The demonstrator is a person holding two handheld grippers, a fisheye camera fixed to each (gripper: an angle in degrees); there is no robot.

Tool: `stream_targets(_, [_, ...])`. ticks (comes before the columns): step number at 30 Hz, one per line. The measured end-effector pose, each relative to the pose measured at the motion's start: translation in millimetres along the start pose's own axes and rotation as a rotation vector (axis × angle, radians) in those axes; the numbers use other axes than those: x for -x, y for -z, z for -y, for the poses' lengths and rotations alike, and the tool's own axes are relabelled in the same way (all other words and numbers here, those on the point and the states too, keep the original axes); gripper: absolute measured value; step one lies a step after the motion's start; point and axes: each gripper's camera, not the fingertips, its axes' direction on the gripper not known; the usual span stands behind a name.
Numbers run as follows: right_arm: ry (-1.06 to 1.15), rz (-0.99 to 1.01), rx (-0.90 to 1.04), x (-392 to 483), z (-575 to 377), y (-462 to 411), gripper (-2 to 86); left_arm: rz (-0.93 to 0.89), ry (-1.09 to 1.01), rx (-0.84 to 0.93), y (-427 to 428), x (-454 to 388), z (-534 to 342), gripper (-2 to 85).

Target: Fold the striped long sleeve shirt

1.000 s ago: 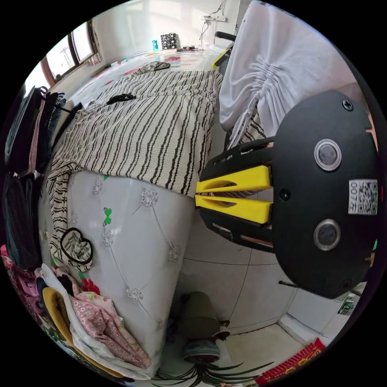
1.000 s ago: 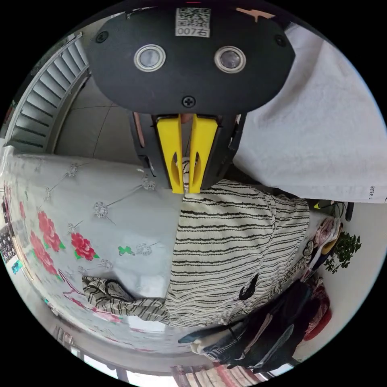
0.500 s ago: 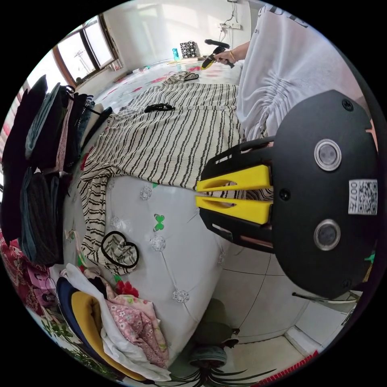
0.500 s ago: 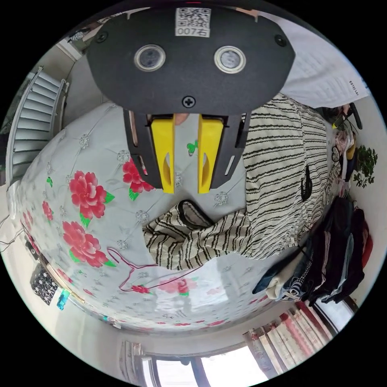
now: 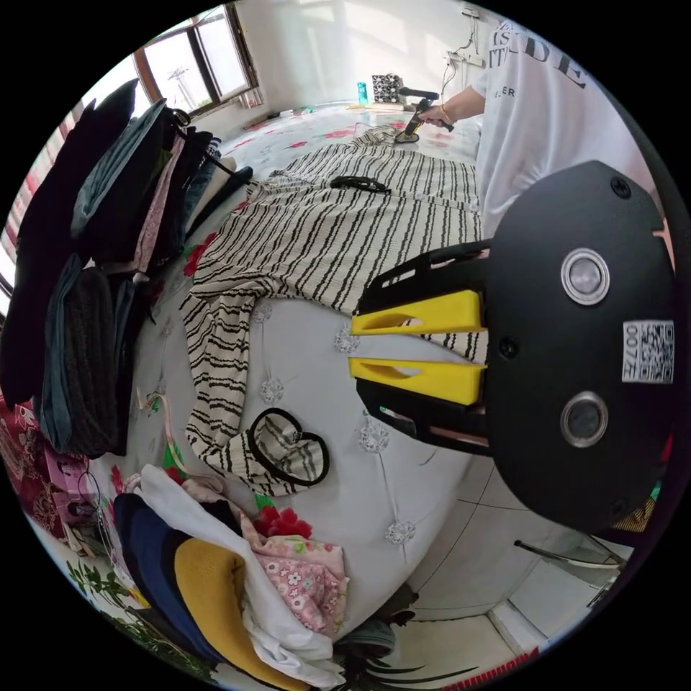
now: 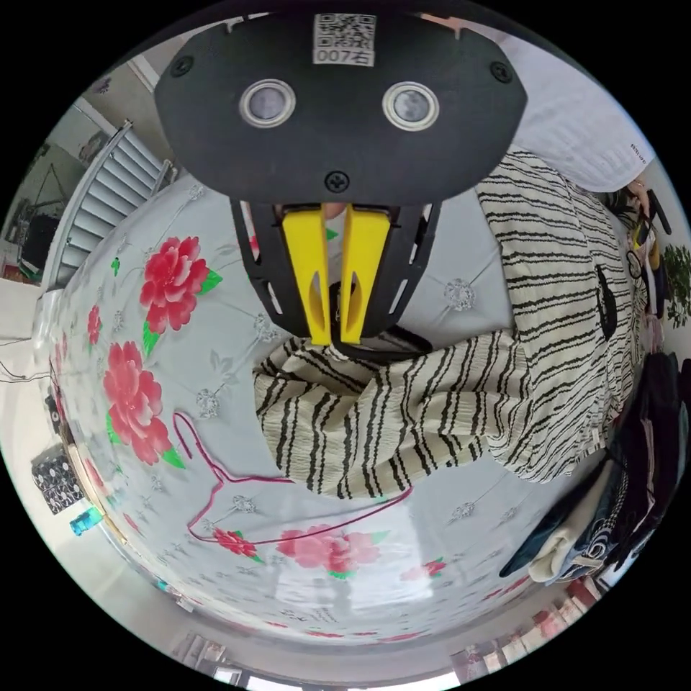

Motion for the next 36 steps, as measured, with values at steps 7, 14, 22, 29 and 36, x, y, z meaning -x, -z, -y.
stream_targets(7, [-0.209, -0.325, 0.133, -117.7, -9.9, 28.9, 3.2, 0.110, 0.044, -0.003, -13.5, 20.9, 45.0, 6.2])
stream_targets(14, [-0.194, -0.063, -0.342, -46.9, 9.3, 89.9, 5.1, 0.203, 0.153, -0.042, -18.0, 49.8, 71.3, 7.2])
stream_targets(22, [0.330, 0.667, -0.314, 227.7, 112.8, 29.0, 4.9, 0.330, 0.166, -0.019, -35.5, 66.5, 74.5, 7.9])
stream_targets(29, [0.470, 0.690, -0.007, 387.2, 171.2, -59.2, 4.5, 0.400, 0.097, -0.023, -44.8, 66.9, 76.5, 6.2])
stream_targets(36, [0.534, 0.566, 0.015, 414.0, 190.8, -65.8, 0.3, 0.383, 0.035, -0.092, -26.1, 76.2, 66.9, -0.5])
